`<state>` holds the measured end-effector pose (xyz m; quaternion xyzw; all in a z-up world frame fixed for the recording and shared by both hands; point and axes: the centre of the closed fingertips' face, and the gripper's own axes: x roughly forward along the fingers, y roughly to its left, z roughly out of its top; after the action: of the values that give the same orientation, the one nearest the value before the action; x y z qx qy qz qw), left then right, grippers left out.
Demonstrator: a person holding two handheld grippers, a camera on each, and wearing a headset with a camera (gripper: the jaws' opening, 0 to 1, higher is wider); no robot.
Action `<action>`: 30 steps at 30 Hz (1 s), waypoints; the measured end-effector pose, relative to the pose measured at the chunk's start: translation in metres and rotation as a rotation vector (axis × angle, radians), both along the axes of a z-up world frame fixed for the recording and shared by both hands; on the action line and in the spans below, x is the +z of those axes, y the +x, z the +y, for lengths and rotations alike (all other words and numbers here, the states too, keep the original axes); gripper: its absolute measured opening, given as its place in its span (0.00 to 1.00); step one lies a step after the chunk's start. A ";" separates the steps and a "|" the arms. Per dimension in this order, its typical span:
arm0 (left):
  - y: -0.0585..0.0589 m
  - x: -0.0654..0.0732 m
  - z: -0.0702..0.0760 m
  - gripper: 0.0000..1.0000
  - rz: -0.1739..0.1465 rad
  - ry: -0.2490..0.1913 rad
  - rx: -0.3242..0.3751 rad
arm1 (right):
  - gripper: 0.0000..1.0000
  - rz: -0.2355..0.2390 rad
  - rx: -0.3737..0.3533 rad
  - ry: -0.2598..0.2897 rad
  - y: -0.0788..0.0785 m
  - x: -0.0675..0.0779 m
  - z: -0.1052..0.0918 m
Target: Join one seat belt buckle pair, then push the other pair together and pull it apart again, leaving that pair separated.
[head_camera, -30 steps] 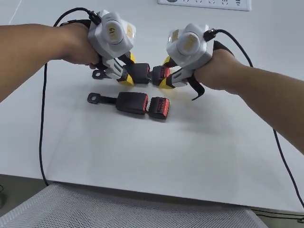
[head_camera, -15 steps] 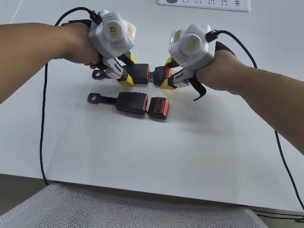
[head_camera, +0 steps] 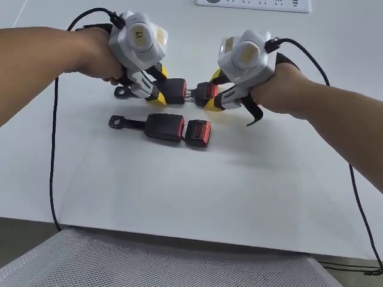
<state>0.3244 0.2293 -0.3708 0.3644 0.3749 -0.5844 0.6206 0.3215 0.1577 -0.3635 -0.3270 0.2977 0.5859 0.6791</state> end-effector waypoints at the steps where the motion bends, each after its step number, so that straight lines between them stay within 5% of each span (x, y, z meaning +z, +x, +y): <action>1: 0.000 0.000 0.000 0.33 0.001 0.002 0.000 | 0.34 -0.002 -0.002 0.002 -0.001 0.000 -0.001; 30: -0.001 0.001 -0.001 0.34 -0.013 0.004 0.020 | 0.35 0.029 -0.091 -0.095 -0.004 -0.013 -0.121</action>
<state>0.3237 0.2288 -0.3695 0.3656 0.3756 -0.5751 0.6281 0.3178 0.0367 -0.3763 -0.3365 0.3493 0.5442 0.6845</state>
